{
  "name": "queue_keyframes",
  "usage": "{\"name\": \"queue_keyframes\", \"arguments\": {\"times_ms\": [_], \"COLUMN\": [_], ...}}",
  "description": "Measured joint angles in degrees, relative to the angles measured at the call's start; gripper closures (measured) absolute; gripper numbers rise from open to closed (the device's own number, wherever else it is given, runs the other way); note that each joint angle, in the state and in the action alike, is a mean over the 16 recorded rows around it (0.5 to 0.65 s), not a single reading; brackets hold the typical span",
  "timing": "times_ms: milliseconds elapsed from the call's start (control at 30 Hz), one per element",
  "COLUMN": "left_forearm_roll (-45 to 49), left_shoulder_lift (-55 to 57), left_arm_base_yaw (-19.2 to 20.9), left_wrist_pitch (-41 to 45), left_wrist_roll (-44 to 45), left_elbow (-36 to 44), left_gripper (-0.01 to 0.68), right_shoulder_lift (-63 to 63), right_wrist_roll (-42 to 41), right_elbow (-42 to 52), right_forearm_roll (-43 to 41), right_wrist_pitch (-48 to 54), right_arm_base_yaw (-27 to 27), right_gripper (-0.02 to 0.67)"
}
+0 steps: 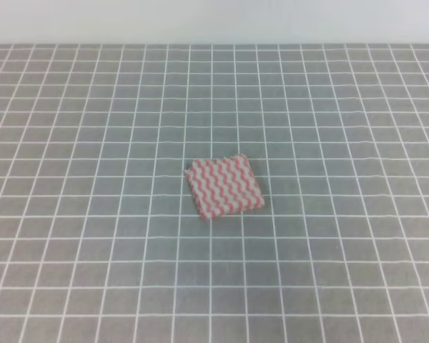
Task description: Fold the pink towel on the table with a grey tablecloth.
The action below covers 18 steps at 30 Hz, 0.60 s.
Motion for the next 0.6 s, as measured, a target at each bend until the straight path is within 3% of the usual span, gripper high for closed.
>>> {"name": "queue_keyframes", "arguments": {"times_ms": [367, 600], "left_forearm_roll": [0.0, 0.1], "left_shoulder_lift": [0.2, 0.1], "left_arm_base_yaw": [0.0, 0.0], "left_wrist_pitch": [4.1, 4.1], "left_wrist_roll": [0.3, 0.3], "left_elbow": [0.0, 0.0], "left_gripper": [0.673, 0.673], "right_shoulder_lift": [0.2, 0.1], "right_wrist_roll": [0.0, 0.2], "right_elbow": [0.3, 3.3], "right_forearm_roll": [-1.5, -7.8], "right_wrist_pitch": [7.4, -1.0], "right_arm_base_yaw": [0.0, 0.0], "right_gripper": [0.665, 0.665]}}
